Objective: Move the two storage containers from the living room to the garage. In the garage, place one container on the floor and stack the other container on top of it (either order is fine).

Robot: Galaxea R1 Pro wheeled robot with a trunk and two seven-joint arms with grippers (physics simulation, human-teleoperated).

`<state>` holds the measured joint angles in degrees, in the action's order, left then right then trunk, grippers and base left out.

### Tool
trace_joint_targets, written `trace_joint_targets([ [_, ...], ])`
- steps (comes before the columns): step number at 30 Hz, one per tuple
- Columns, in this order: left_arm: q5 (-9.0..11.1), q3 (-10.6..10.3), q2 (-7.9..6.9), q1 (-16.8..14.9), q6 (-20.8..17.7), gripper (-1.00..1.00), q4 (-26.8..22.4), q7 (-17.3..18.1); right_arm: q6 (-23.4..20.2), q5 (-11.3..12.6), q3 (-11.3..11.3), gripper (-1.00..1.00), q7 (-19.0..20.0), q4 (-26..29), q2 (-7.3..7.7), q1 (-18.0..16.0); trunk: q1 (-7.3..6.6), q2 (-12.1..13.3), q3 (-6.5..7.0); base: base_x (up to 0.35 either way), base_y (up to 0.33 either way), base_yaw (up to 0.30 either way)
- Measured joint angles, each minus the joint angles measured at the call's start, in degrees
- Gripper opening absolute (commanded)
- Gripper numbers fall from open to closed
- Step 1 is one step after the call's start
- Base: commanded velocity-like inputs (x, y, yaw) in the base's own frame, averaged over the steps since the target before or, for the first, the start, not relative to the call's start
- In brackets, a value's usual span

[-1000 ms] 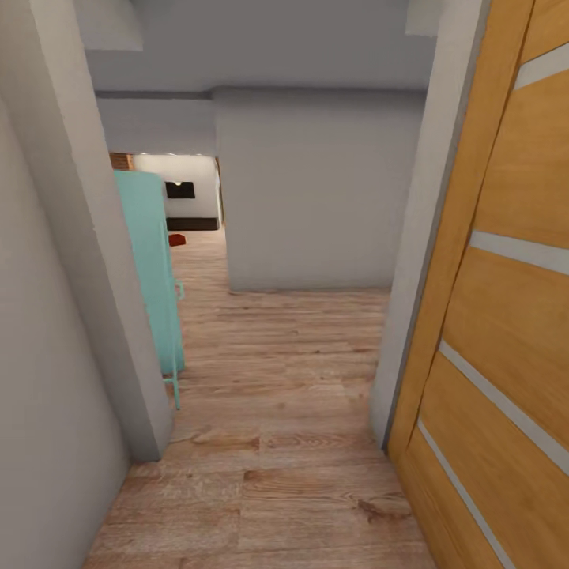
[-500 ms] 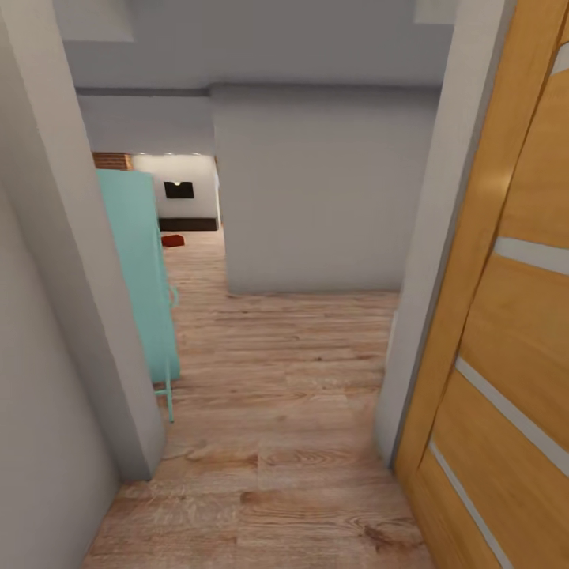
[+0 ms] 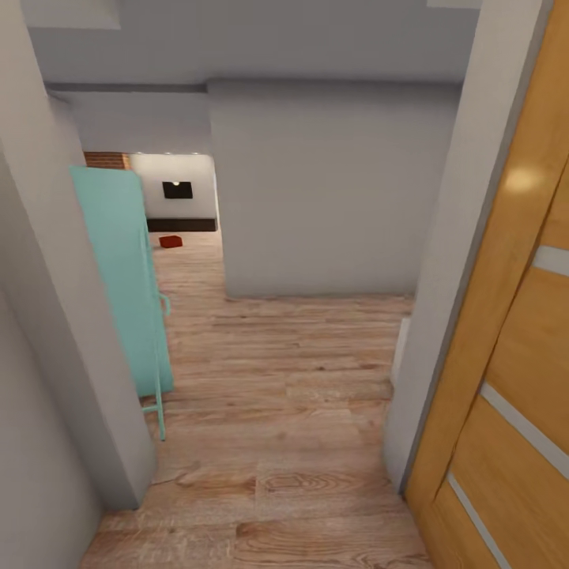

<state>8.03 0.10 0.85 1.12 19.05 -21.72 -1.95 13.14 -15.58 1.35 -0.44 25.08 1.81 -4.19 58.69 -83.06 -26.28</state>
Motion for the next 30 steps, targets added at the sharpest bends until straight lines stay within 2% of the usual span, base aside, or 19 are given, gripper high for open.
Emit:
trace_joint_targets([
  [7,0.2,0.2,-0.62,0.0,-0.2,1.0,0.0,0.1,0.0,0.0,0.0,1.0,0.0,0.0,0.0,0.0,0.0,0.0,0.0,0.33,0.0,0.0],
  [20,0.3,0.1,-0.63,0.0,-0.5,1.0,-0.4,0.3,0.0,-0.1,0.1,1.0,0.0,0.0,0.0,0.0,0.0,0.0,0.0,0.329,0.0,0.0],
  [25,0.0,0.0,-0.72,0.0,-0.5,1.0,-0.4,3.3,0.0,0.0,0.0,1.0,0.0,0.0,0.0,0.0,0.0,0.0,0.0,0.329,0.0,0.0],
  [30,-0.3,0.0,-1.42,0.0,-0.5,1.0,-0.5,6.6,0.0,0.0,0.0,1.0,0.0,0.0,0.0,0.0,0.0,0.0,0.0,0.329,0.0,0.0],
])
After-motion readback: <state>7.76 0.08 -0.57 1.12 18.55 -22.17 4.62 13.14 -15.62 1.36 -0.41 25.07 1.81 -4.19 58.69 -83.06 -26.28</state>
